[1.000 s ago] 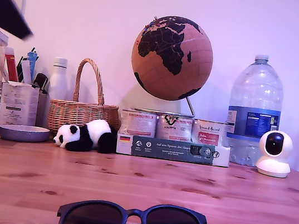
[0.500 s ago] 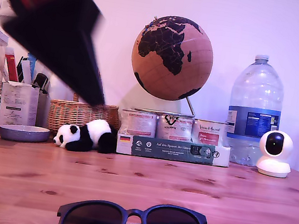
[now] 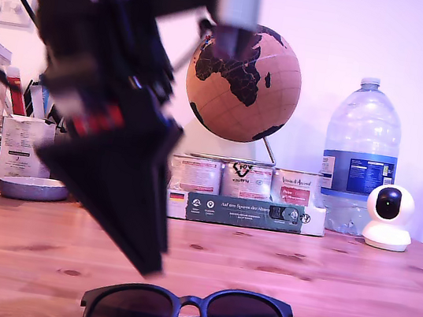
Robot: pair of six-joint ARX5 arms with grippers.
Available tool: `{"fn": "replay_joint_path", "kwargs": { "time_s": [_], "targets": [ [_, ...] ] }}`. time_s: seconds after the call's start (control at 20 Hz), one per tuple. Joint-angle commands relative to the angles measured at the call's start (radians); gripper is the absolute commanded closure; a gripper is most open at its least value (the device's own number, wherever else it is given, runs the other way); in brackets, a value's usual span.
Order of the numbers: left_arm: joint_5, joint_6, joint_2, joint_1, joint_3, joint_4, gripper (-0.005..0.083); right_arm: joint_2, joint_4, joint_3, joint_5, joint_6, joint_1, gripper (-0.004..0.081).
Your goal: Pick up the sunglasses and open them, then place them back on the table
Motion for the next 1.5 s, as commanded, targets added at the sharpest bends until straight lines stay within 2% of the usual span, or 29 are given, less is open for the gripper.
{"fn": "replay_joint_path", "kwargs": {
  "time_s": [0.0,0.9,1.2,1.35,1.45],
  "targets": [
    [-0.032,-0.010,0.015,-0.012,0.002,0.035,0.0378,0.005,0.004,0.013,0.000,0.005,0.006,0.0780],
    [-0.048,-0.003,0.176,-0.010,0.011,0.188,0.0386,0.005,0.015,0.013,0.000,0.005,0.006,0.0780],
    [-0.047,0.004,0.176,-0.006,0.012,0.179,0.0619,0.005,0.016,0.013,0.000,0.005,0.006,0.0780],
    [-0.043,0.016,0.176,-0.006,0.012,0.178,0.0666,0.005,0.016,0.013,0.000,0.005,0.006,0.0780],
    [-0.029,0.032,0.176,-0.003,0.012,0.179,0.0666,0.005,0.016,0.013,0.000,0.005,0.006,0.0780]
  ]
}}
